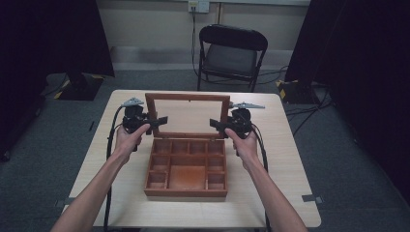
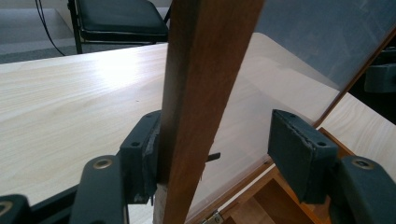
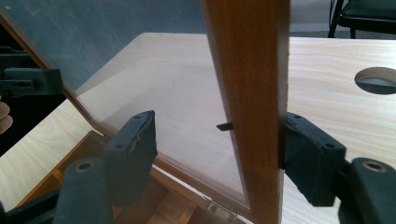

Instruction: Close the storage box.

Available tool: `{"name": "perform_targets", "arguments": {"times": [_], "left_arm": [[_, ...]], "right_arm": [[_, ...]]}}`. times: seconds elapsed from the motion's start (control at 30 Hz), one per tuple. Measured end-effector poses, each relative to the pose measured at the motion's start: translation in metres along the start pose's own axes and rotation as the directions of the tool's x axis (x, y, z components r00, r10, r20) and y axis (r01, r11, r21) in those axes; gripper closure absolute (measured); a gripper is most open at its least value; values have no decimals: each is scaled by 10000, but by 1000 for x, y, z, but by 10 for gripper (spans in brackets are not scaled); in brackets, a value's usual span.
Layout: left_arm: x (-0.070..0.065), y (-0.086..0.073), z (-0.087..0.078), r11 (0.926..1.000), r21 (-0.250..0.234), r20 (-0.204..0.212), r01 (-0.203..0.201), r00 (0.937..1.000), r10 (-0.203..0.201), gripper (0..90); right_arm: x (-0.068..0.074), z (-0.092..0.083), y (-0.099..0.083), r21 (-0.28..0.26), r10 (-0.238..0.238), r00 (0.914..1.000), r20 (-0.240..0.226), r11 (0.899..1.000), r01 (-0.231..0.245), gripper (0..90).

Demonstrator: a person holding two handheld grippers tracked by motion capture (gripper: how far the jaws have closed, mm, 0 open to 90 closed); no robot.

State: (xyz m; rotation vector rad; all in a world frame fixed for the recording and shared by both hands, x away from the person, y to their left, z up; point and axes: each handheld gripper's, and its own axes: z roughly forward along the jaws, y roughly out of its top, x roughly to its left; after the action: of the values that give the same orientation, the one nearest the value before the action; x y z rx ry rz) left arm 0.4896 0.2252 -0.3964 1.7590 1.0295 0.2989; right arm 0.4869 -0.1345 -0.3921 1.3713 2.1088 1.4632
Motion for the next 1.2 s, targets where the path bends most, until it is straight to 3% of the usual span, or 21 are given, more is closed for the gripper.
{"name": "perform_targets", "arguments": {"times": [0.1, 0.63, 0.87, 1.2], "left_arm": [[-1, -2, -5, 10000, 4, 229, 98, 9997, -98, 373], [-3, -2, -16, 9997, -214, 473, -133, 9988, 143, 391], [-3, -2, -23, 9987, -440, 371, -245, 9990, 261, 403], [-1, -4, -27, 9988, -450, 773, -211, 9967, 246, 450]], "right_arm": [[3, -2, -1, -159, -49, 10000, -10, 9999, 49, 309], [5, -9, -3, -198, -70, 9998, -172, 9998, 67, 338], [6, -11, -4, -106, -170, 9998, -138, 9998, 169, 358], [6, -16, -6, -68, 12, 9998, -210, 10000, -13, 358]]}}
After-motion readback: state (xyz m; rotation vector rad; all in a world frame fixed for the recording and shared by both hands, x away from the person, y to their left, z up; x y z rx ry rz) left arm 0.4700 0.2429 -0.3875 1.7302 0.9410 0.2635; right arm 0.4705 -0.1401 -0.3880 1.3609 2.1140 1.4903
